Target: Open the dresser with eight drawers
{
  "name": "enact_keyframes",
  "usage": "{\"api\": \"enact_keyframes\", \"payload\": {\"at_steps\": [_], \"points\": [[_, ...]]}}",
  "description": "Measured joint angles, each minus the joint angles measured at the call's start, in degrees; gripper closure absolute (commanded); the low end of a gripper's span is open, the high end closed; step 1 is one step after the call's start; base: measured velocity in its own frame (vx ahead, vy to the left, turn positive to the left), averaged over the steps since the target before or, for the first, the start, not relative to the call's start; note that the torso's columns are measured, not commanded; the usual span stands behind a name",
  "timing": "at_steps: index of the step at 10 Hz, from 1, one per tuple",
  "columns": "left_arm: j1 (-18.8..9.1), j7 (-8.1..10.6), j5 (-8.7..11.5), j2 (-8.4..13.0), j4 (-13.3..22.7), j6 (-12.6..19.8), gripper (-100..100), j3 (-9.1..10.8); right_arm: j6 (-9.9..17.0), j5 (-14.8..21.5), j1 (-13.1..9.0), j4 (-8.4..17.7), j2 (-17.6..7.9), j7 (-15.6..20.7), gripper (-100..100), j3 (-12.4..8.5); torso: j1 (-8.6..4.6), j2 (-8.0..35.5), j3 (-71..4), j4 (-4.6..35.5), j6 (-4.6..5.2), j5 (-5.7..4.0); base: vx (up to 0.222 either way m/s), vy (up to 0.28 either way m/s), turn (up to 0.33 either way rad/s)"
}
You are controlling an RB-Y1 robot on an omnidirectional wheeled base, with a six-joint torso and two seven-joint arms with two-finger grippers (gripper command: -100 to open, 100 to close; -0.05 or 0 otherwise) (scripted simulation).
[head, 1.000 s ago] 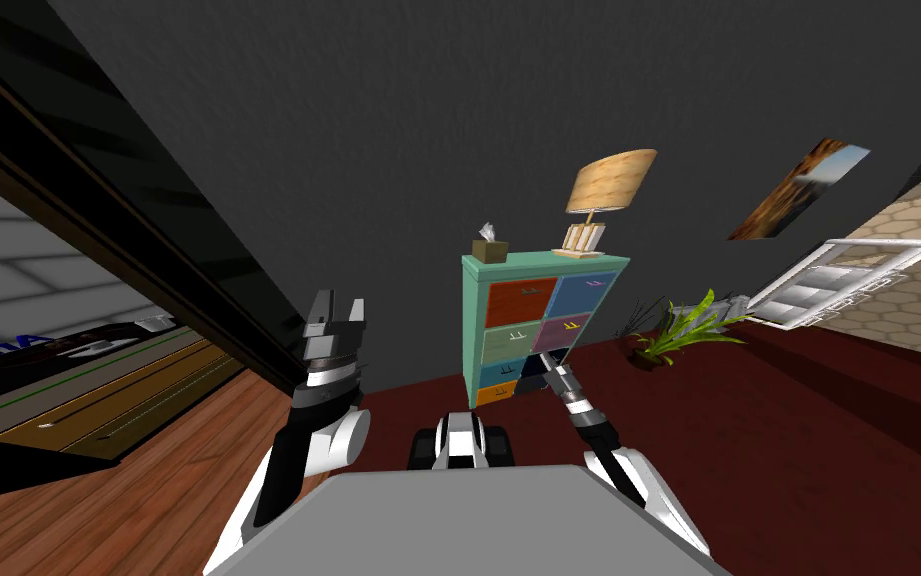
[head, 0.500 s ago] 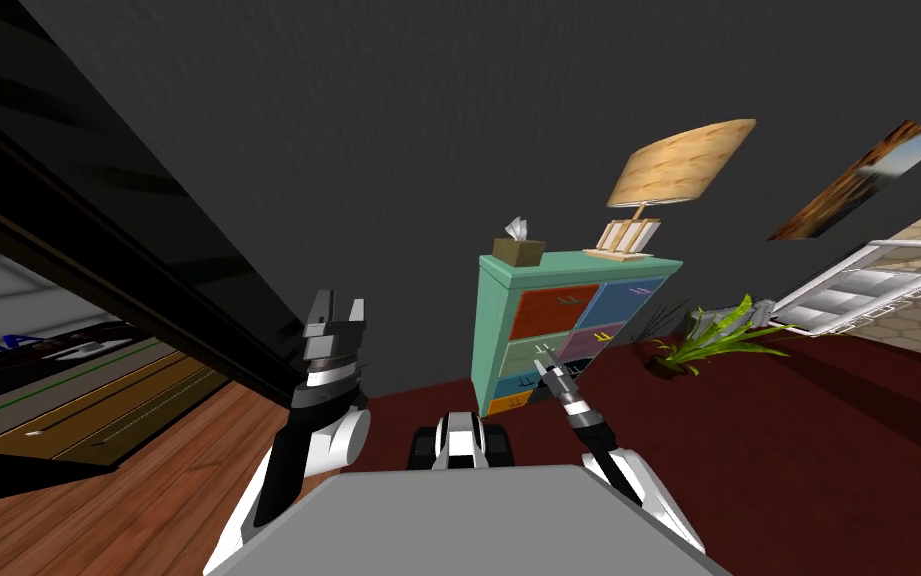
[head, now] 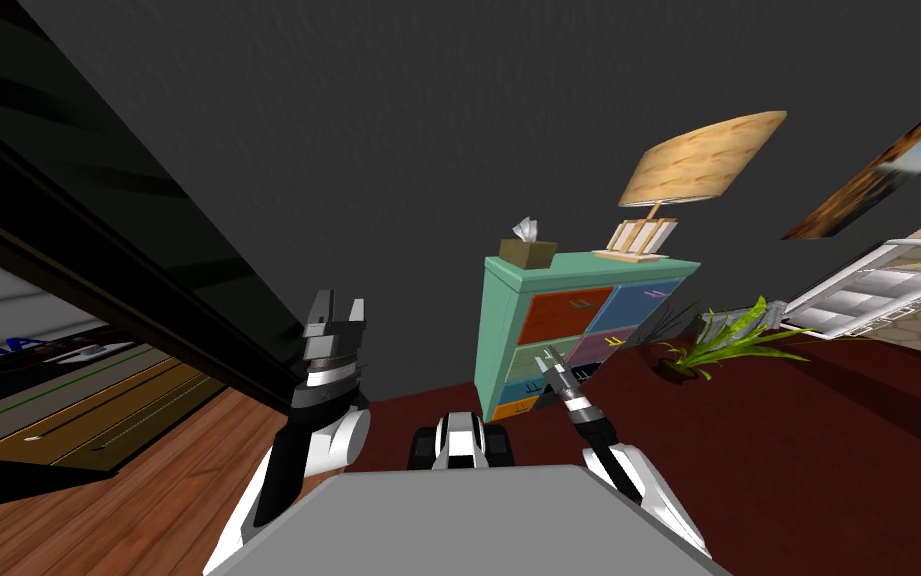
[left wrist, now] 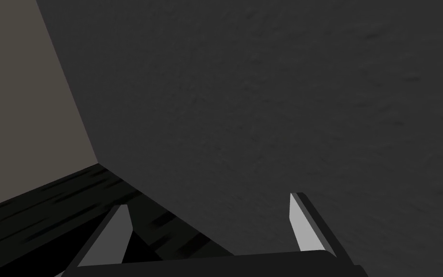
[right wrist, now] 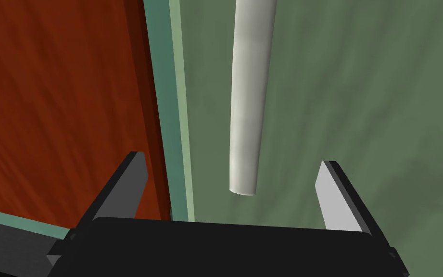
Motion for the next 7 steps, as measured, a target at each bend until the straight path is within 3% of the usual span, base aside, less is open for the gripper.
{"api": "enact_keyframes", "payload": {"at_steps": [2, 5, 7], "points": [[-0.01, 0.00, 0.00, 0.00, 0.01, 0.00, 0, 0.00, -1.04, 0.02, 0.20, 0.87, 1.24, 1.35, 100, 0.35, -0.17, 0.15, 0.11, 0.07, 0.09, -0.04, -0.081, -0.020, -0.002], [-0.03, 0.00, 0.00, 0.00, 0.01, 0.01, 0, 0.00, -0.68, -0.02, 0.55, -0.16, -0.17, -0.35, 100, 0.39, -0.07, 0.56, 0.30, 0.28, 0.30, 0.16, -0.211, 0.001, -0.034], [-0.02, 0.00, 0.00, 0.00, 0.01, 0.01, 0, 0.00, -0.11, 0.21, 1.04, -0.59, -0.51, -1.16, 100, 0.58, 0.12, 0.10, 0.03, 0.29, 0.15, 0.27, -0.122, -0.010, -0.027]]}}
